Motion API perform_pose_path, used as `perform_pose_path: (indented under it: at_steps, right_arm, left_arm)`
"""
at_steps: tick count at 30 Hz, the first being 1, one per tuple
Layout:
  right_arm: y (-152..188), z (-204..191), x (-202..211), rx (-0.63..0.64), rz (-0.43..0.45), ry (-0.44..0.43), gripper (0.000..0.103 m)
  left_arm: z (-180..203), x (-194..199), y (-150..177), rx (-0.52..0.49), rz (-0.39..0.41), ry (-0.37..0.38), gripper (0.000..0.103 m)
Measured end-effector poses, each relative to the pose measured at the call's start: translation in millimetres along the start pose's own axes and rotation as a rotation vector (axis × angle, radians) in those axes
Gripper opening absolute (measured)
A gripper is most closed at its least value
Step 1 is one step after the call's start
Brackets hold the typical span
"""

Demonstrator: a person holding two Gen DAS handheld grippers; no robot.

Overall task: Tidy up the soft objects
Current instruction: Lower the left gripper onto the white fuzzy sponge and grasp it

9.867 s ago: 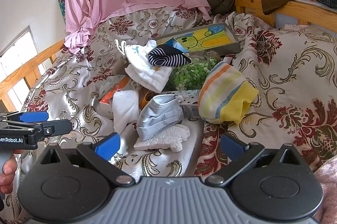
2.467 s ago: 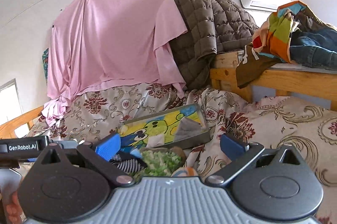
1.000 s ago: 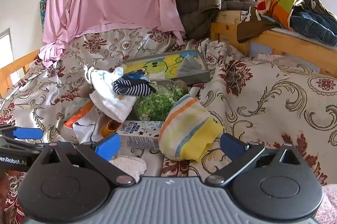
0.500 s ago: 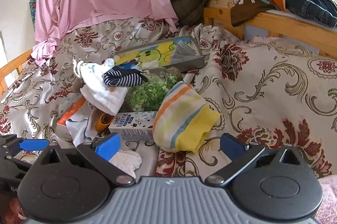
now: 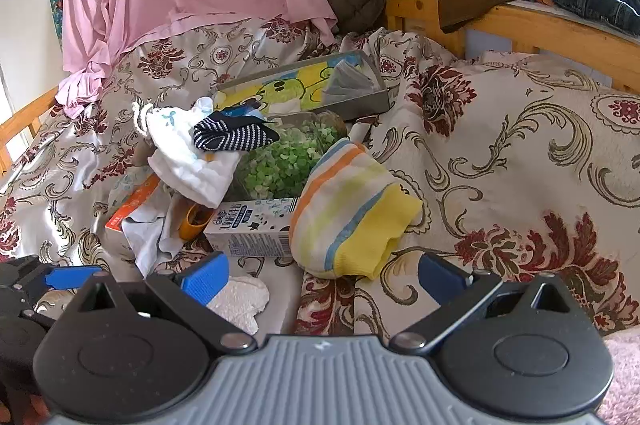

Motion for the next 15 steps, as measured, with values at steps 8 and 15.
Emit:
perform_pose_path:
  at_steps: [8, 15]
  right_arm:
    - [1, 2, -3, -0.019, -0.015, -0.008, 0.103]
    - [1, 2, -7, -0.028, -0.027, -0.014, 0.103]
  left_arm:
    - [0, -8, 0, 0.003, -0.013, -0.006, 0.102]
    - [0, -16, 3, -0.014, -0.033, 0.007, 0.102]
Point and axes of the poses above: each gripper's, at about its wrist camera, not at the fingertips, and x roughly against the way its jaws point, z to its right, y to its underside, the point moved 3 cm from there along -x, roughly the way its jaws point, and after that the axes turned 11 degrees about z, right-handed, at the moved point
